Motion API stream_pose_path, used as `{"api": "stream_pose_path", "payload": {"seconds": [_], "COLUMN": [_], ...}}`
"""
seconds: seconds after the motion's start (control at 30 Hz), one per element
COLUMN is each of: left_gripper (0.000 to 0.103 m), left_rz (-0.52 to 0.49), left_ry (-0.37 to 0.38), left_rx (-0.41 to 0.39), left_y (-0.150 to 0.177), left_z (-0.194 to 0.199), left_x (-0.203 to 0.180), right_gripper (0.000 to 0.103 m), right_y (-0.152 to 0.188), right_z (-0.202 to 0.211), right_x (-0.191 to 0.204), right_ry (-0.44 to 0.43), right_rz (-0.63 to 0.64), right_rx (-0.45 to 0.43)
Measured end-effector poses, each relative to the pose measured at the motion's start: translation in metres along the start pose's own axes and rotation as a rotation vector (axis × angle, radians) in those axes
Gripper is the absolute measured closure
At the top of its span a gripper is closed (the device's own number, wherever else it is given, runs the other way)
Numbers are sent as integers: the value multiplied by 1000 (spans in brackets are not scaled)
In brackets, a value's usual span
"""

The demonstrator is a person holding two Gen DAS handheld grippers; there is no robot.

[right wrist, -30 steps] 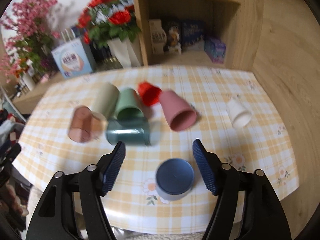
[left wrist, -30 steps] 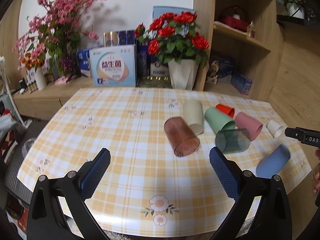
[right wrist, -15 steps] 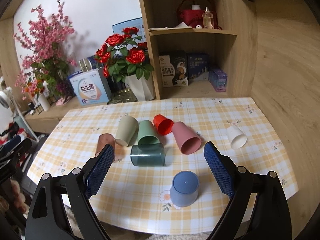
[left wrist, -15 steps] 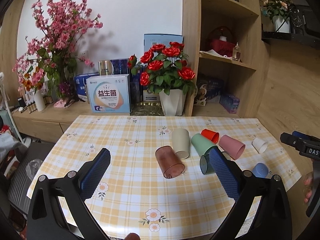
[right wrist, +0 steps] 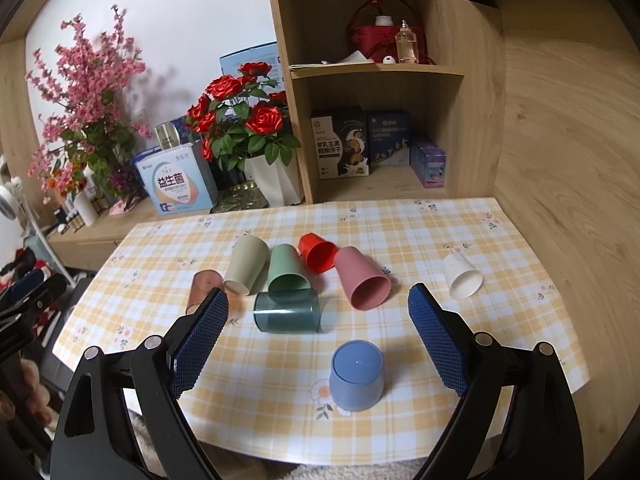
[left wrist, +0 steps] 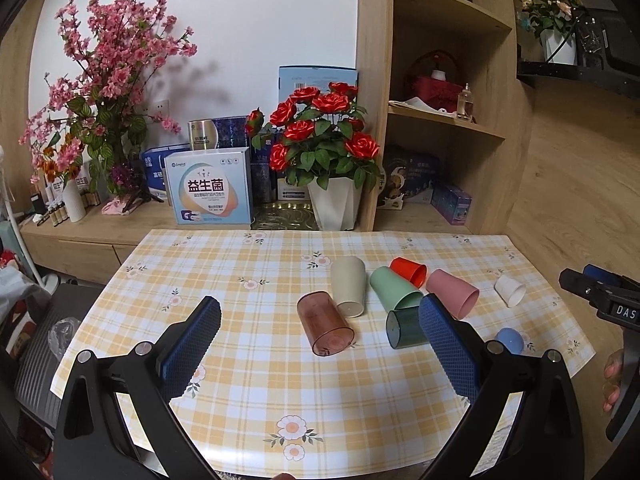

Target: Flip cup upside down

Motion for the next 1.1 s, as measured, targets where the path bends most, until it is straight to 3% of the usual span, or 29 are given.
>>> {"api": "stream_pose_path", "payload": {"seconds": [1.1], "left_gripper": [6], "left_rz": [-11], "left_ry": [73], "left_rx": [20], "left_y": [2], "left_z": [-4], "left_x": [-14], "right_gripper": [15], "right_y": [5], "right_z": [-2], "right_x": [3], "right_ry": [-2], "right_rz": [1], "right_rx": [17]}}
Point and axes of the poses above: each gripper's, at about its wrist camera, not at the fingertips, and z roughly against the way its jaws point, x to its left, y to its underside, the point moved 8 cm from there along -z, roughly the way its jaws point, and after that the axes turned 15 degrees about x, right-handed, at the moved point
